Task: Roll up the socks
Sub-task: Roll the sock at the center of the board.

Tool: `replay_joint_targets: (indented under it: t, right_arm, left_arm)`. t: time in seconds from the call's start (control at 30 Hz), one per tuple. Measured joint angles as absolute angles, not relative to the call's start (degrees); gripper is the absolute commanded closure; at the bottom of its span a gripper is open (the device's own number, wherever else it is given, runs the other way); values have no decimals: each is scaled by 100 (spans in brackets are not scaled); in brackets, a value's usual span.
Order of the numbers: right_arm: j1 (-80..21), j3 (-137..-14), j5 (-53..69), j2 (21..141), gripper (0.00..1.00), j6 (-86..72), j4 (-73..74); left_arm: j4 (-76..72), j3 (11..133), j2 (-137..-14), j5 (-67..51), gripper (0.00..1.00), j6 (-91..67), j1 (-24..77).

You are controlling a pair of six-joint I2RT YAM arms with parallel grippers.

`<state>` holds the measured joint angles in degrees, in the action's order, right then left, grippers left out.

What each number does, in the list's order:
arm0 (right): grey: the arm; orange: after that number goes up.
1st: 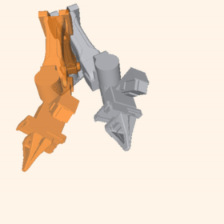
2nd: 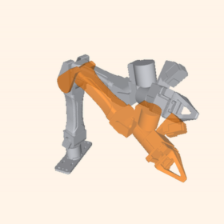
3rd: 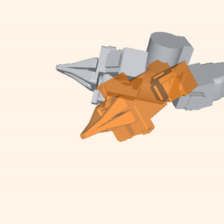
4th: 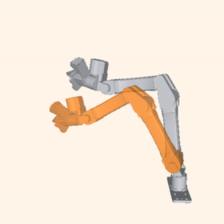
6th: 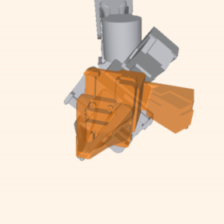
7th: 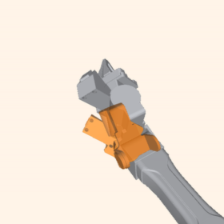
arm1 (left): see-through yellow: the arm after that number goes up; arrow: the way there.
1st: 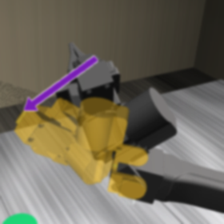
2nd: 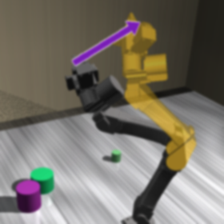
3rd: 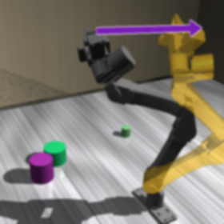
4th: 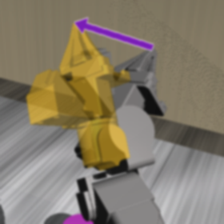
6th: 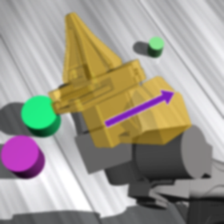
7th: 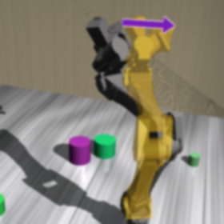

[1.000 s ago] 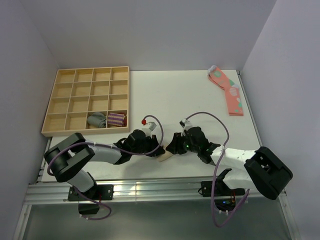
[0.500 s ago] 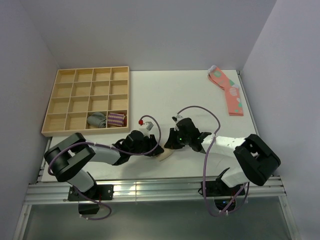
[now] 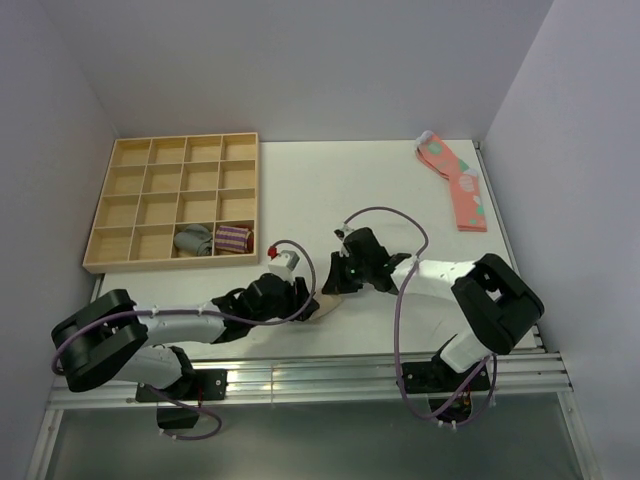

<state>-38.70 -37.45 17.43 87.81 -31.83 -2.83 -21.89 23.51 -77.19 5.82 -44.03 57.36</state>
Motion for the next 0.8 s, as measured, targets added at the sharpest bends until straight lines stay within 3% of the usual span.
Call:
replay_joint_targets:
  t: [0.03,0.07,0.1,0.8]
  right_arm:
    - [-3870,-3763,1745,8794,99,-3179,-259]
    - [-3870,-3776,1745,8803,99,-3177,-239]
    - [-3872,-3798,1745,8812,99,-3164,-211]
    - [-3885,-3951,1745,8956,99,-3059,-139]
  left_arm:
    - [-2102,2359,-7679,707,45,-4362,5811]
    - [-1981,2394,-7653,862,37,-4296,5902]
    - [-1894,2432,-7653,963,36,-4252,5968]
    - [-478,3894,-8239,2781,37,-2928,6838]
